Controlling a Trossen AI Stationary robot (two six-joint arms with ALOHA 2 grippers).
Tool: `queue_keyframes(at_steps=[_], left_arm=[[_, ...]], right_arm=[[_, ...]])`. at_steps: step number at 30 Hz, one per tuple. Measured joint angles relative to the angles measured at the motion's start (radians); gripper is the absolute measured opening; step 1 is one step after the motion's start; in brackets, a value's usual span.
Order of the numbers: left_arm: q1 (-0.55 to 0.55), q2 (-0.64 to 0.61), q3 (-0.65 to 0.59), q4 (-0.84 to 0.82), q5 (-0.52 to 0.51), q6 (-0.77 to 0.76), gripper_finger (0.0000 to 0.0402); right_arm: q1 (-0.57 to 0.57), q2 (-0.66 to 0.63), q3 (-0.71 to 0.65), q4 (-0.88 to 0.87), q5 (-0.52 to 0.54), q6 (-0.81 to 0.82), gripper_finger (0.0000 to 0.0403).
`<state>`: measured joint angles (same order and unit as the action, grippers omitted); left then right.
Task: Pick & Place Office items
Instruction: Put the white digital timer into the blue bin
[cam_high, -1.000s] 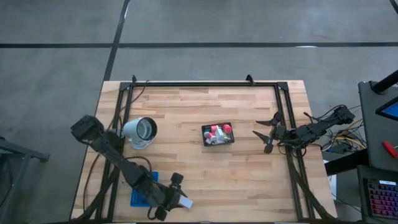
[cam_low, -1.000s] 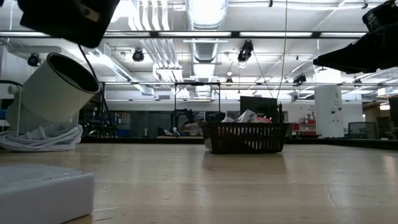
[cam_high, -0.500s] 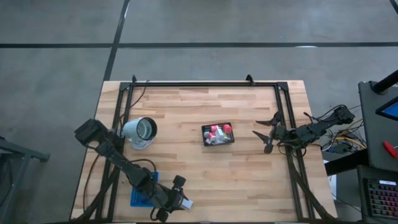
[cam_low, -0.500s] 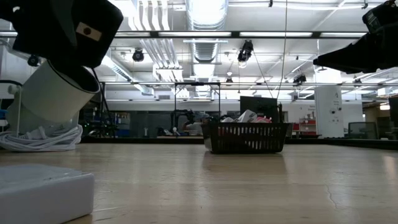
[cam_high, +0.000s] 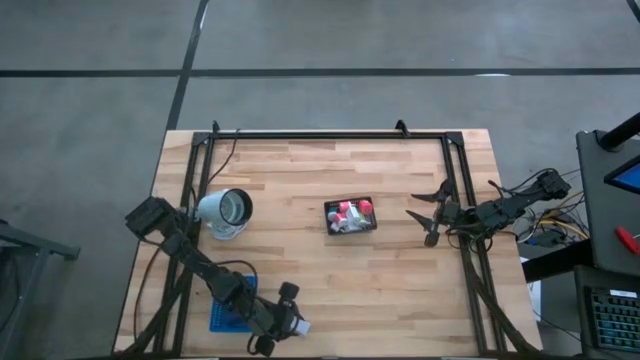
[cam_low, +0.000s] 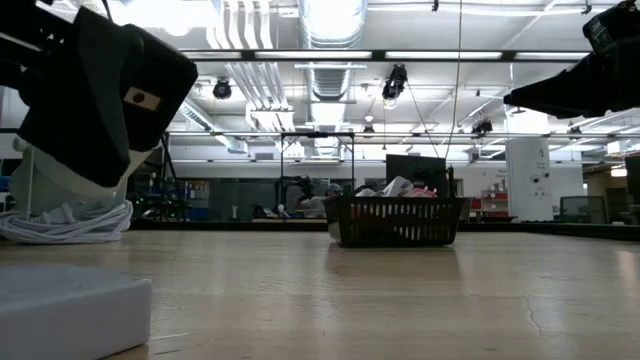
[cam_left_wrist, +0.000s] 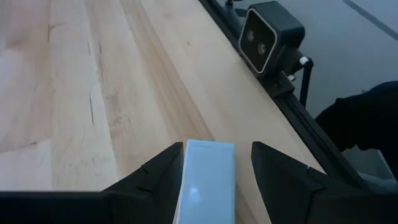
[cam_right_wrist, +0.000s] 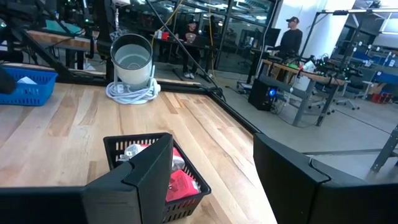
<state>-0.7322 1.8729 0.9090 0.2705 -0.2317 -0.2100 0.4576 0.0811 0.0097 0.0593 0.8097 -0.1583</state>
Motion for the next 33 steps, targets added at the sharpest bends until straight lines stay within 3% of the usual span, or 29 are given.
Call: queue_keyframes(at_steps=[24, 33], left_arm=[[-0.01, 0.004, -0.062, 0.062, 0.001, -0.025, 0.0193], [0.004, 0.066, -0.053, 0.089, -0.003, -0.033, 0.0193]], right_arm=[[0.0, 0.0, 0.0, 0.0, 0.0, 0.0, 0.0217], [0.0, 0.0, 0.0, 0.0, 0.0, -0.002, 0.0217]])
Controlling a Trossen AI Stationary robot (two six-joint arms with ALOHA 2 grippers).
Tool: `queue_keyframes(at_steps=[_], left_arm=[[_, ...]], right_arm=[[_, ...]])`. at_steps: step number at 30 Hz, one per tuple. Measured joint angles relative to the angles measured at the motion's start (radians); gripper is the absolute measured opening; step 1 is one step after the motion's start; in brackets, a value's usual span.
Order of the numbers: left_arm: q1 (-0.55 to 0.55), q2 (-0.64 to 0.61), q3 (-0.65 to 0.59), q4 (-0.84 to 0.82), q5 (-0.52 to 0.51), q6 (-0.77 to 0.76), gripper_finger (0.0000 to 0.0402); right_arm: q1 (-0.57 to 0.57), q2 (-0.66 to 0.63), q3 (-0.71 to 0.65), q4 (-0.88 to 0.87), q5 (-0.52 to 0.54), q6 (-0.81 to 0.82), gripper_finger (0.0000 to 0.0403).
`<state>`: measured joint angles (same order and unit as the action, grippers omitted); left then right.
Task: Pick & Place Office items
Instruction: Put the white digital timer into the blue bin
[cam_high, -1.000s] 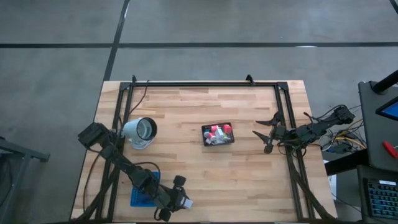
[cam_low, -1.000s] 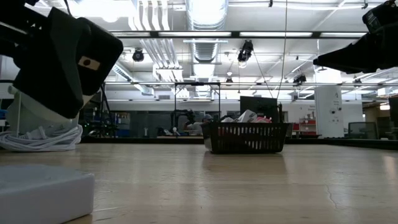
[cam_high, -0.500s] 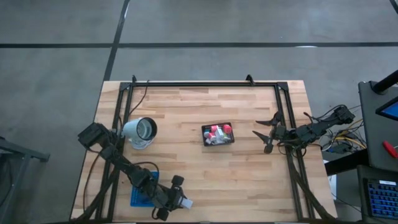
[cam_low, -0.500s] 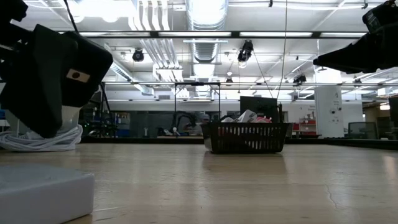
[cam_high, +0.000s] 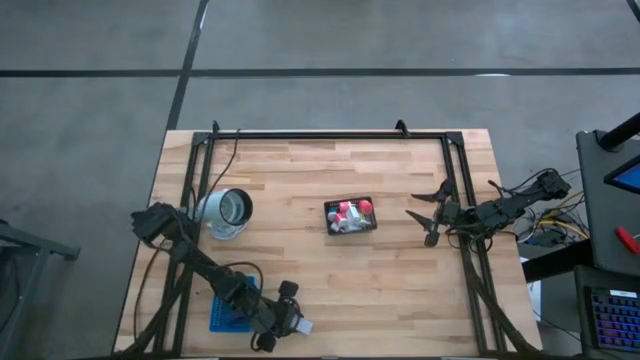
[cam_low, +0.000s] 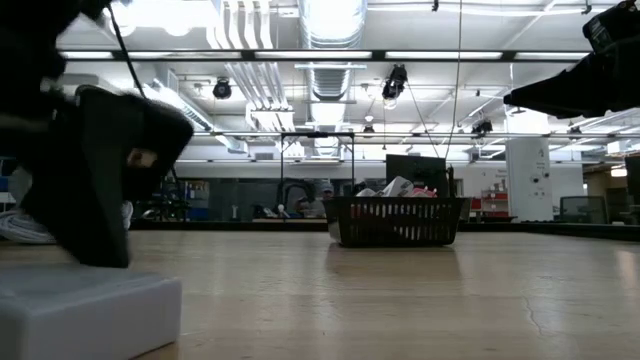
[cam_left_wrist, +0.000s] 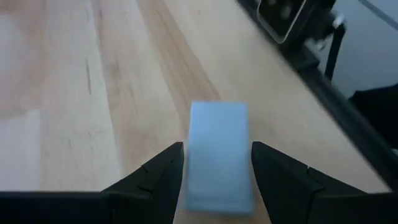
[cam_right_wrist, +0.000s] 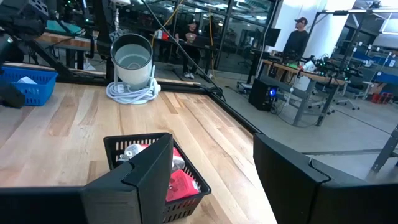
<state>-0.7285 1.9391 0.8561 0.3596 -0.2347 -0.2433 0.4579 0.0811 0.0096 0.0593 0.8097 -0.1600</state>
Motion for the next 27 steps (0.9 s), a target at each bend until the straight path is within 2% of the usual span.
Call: queue_keyframes(at_steps=[23, 27], left_arm=[[0.008, 0.028, -0.005, 0.0, 0.01, -0.022, 0.0192], [0.008, 0.028, -0.005, 0.005, 0.011, -0.019, 0.0178]], right_arm=[[0.0, 0.0, 0.0, 0.0, 0.0, 0.0, 0.0217], [0.0, 0.0, 0.0, 0.0, 0.0, 0.001, 0.0217]])
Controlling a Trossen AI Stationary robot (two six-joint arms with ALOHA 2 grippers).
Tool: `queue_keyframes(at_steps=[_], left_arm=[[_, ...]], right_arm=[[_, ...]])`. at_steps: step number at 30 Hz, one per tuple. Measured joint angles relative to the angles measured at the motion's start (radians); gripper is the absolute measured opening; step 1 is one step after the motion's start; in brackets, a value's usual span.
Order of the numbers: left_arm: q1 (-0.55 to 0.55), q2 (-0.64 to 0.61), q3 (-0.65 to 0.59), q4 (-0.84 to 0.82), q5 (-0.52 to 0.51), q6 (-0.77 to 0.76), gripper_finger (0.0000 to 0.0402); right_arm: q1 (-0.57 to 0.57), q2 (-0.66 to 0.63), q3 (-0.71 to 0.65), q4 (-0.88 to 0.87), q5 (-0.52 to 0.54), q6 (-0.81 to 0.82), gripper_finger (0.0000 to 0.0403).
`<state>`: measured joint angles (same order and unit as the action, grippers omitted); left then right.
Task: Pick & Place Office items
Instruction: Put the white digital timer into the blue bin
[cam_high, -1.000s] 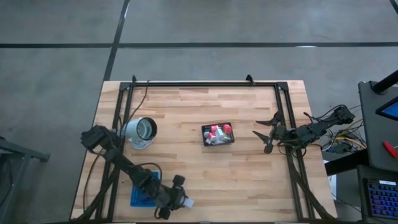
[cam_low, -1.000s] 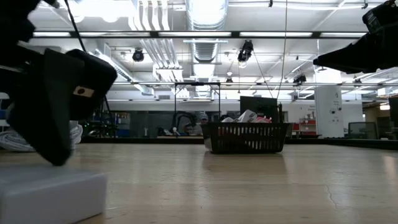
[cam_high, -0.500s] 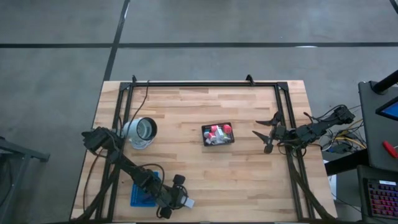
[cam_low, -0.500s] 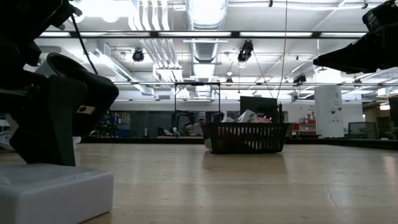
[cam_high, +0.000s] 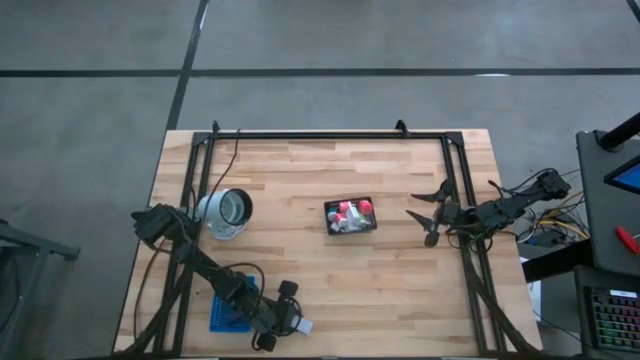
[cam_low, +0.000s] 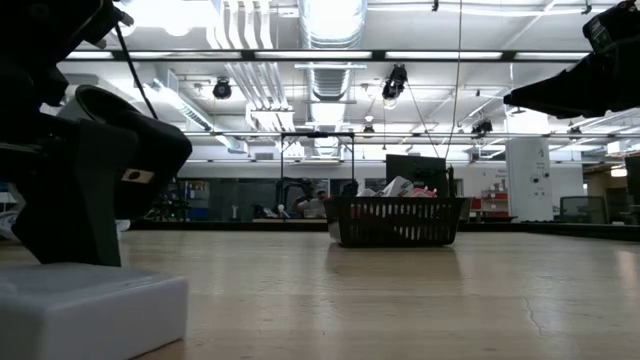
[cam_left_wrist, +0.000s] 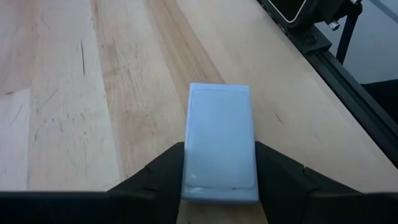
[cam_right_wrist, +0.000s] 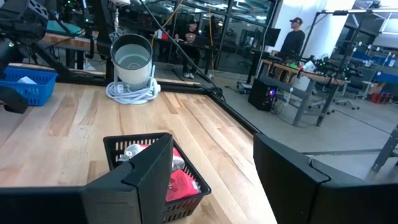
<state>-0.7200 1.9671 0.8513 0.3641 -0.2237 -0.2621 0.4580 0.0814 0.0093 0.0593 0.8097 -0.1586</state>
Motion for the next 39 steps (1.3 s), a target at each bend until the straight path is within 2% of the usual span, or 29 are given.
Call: queue_keyframes(at_steps=[4, 24, 33, 39], left_arm=[[0.0, 0.0, -0.001, 0.002, 0.0, 0.001, 0.0156], [0.0, -0.023, -0.003, -0.014, 0.008, 0.0, 0.0168], [0.0, -0.183, -0.003, -0.159, -0.001, -0.011, 0.0162], [-0.01, -0.313, -0.002, -0.32, -0.056, -0.11, 0.0171]], right_arm=[[0.0, 0.0, 0.0, 0.0, 0.0, 0.0, 0.0217], [0.0, 0.0, 0.0, 0.0, 0.0, 0.0, 0.0217], [0.0, 0.0, 0.0, 0.0, 0.0, 0.0, 0.0217], [0.0, 0.0, 0.0, 0.0, 0.0, 0.0, 0.0217]])
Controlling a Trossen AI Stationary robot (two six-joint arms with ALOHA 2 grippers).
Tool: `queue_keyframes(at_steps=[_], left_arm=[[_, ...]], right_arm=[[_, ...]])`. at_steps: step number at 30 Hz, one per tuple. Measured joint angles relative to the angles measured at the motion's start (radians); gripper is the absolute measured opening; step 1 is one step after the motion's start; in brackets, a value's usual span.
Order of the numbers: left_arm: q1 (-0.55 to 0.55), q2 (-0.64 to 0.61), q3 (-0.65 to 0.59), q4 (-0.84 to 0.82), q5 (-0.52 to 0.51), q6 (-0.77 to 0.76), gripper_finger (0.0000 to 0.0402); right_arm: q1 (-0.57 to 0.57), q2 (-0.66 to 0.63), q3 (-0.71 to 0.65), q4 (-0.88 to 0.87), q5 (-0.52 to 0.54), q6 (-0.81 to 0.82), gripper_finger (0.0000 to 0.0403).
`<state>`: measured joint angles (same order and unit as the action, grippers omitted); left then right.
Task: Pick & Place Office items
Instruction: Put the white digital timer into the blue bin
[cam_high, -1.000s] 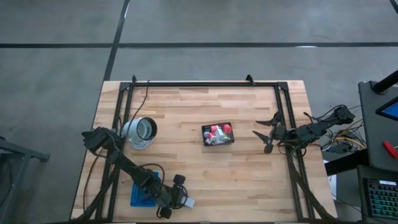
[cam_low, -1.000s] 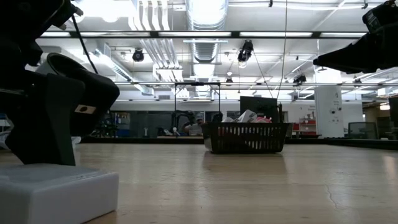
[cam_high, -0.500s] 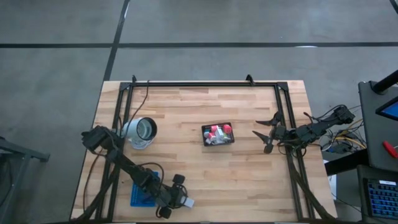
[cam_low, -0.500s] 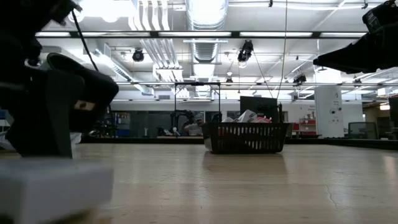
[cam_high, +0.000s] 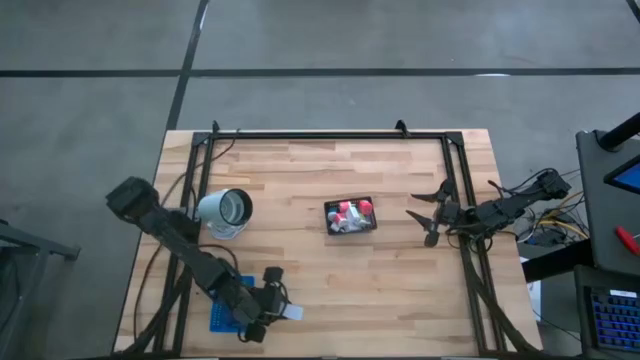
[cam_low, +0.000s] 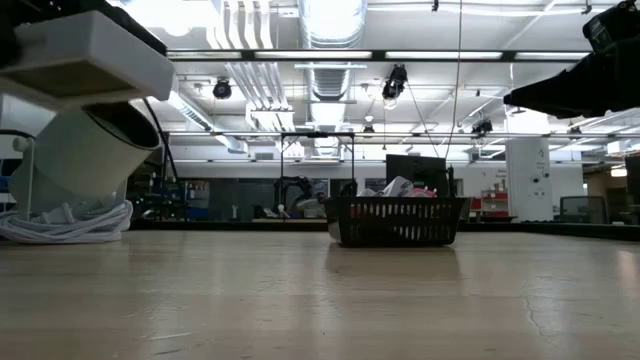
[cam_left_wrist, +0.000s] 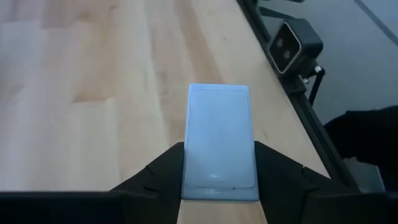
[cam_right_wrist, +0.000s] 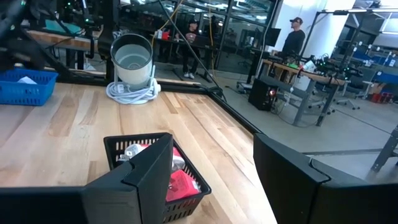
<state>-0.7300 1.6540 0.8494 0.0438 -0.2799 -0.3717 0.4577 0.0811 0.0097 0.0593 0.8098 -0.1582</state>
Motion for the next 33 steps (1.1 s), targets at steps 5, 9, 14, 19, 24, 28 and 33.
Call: queue_keyframes(at_steps=[5, 9, 14, 19, 24, 28, 33], left_arm=[[-0.042, -0.102, 0.0, -0.175, -0.084, -0.12, 0.0169], [-0.098, -0.178, 0.0, -0.314, -0.15, -0.235, 0.0172], [-0.182, -0.26, 0.0, -0.446, -0.166, -0.401, 0.0172], [-0.264, -0.311, 0.0, -0.581, -0.167, -0.59, 0.0174], [-0.34, -0.316, 0.0, -0.671, -0.169, -0.781, 0.0176], [-0.396, -0.308, 0.0, -0.694, -0.167, -0.887, 0.0176], [-0.436, -0.285, 0.0, -0.691, -0.167, -0.964, 0.0176]], right_arm=[[0.0, 0.0, 0.0, 0.0, 0.0, 0.0, 0.0217], [0.0, 0.0, 0.0, 0.0, 0.0, 0.0, 0.0217], [0.0, 0.0, 0.0, 0.0, 0.0, 0.0, 0.0217], [0.0, 0.0, 0.0, 0.0, 0.0, 0.0, 0.0217], [0.0, 0.0, 0.0, 0.0, 0.0, 0.0, 0.0217], [0.0, 0.0, 0.0, 0.0, 0.0, 0.0, 0.0217], [0.0, 0.0, 0.0, 0.0, 0.0, 0.0, 0.0217]])
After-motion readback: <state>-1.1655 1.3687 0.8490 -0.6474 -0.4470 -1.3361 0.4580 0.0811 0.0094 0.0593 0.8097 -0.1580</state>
